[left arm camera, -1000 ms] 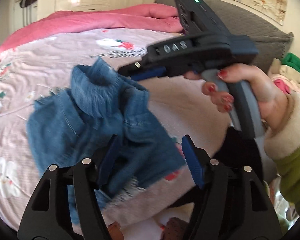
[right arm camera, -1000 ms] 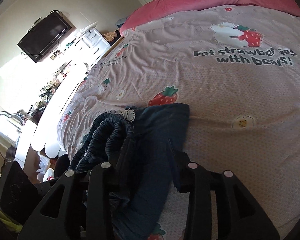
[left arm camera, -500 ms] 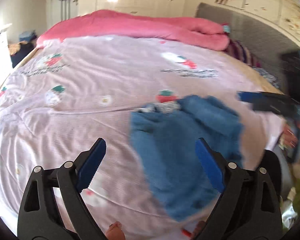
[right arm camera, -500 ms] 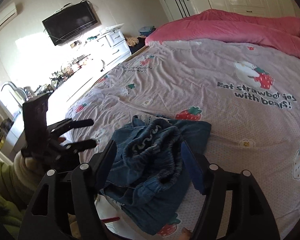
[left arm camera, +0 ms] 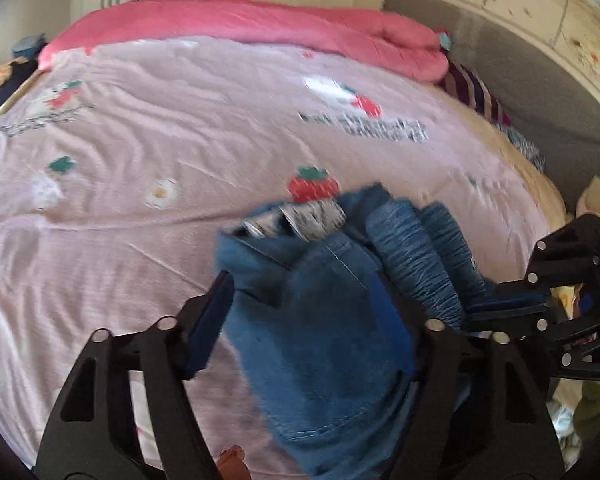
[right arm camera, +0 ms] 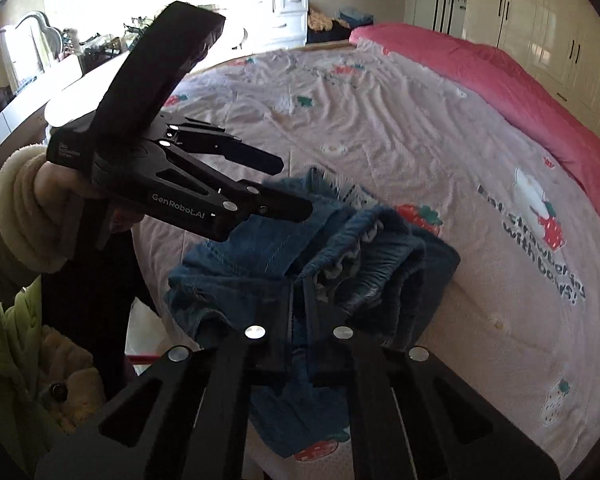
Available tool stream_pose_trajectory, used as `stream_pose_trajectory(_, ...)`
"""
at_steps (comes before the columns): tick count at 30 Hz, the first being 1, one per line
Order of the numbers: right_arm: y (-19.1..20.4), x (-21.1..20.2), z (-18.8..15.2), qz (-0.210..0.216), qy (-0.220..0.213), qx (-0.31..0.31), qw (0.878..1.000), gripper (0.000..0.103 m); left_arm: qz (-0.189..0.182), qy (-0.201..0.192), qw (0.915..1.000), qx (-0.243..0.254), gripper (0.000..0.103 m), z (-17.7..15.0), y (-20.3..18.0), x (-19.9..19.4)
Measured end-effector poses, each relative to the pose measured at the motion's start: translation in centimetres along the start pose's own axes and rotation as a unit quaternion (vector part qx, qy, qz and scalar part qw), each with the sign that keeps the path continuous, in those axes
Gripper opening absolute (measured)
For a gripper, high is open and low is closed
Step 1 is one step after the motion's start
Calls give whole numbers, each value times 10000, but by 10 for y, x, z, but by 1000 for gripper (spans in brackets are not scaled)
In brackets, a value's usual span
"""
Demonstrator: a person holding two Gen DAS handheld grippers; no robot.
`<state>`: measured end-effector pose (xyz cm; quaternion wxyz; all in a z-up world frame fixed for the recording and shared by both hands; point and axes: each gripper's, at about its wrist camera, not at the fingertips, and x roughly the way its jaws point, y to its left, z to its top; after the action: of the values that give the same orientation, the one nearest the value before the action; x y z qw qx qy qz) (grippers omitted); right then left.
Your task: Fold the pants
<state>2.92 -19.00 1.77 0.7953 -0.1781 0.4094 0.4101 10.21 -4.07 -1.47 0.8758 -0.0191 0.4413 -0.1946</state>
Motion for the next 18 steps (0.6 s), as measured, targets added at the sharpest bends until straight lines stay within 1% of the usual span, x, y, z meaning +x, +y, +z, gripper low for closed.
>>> stream_pose_trajectory(2, -4, -2, -8, 118, 0, 161, 9998, 4, 176, 128, 9997, 117, 58, -2, -5, 13)
stream_pose_trajectory(3, -8, -5, -16, 214, 3, 277, 9994, 4, 193, 152, 9996, 115, 58, -1, -5, 16)
stream_pose_trajectory(6, -18, -18, -31, 313, -50, 498, 9983, 4, 98, 131, 9998, -63, 59, 6, 1, 18)
stream_pose_trajectory(7, -23, -23, -37, 259, -62, 609, 9978, 4, 76, 115, 9999, -81, 64, 7, 2, 17)
stream_pose_trajectory(9, -34, -27, -46, 55, -10, 799, 9968, 1, 57, 89, 9999, -78, 68, 7, 2, 19)
stream_pose_trajectory(11, -43, -20, -57, -196, 206, 994, 9946, 0, 173, 79, 9998, -75, 68, 3, 2, 22)
stream_pose_trajectory(12, -48, -14, -63, -213, 290, 1138, 9929, 0, 169, 89, 9997, -145, 68, -1, 4, 24)
stream_pose_trajectory(13, -51, -11, -68, -77, 292, 1279, 9913, 0, 113, 40, 9997, -223, 68, -5, 6, 21)
stream_pose_trajectory(15, -54, -18, -70, 72, 96, 1463, 9892, 0, 28, -152, 9995, -265, 69, -14, 6, 10)
stream_pose_trajectory(16, -54, -25, -68, 134, -48, 1473, 9890, 0, 31, -219, 9994, -284, 73, -19, 7, 3)
stream_pose_trajectory(17, -53, -36, -61, 192, -282, 1464, 9886, 1, 1, -249, 9992, -323, 75, -23, 8, -2)
stream_pose_trajectory(18, -52, -43, -55, 199, -430, 1466, 9881, 2, -120, -284, 9988, -374, 75, -29, 8, -8)
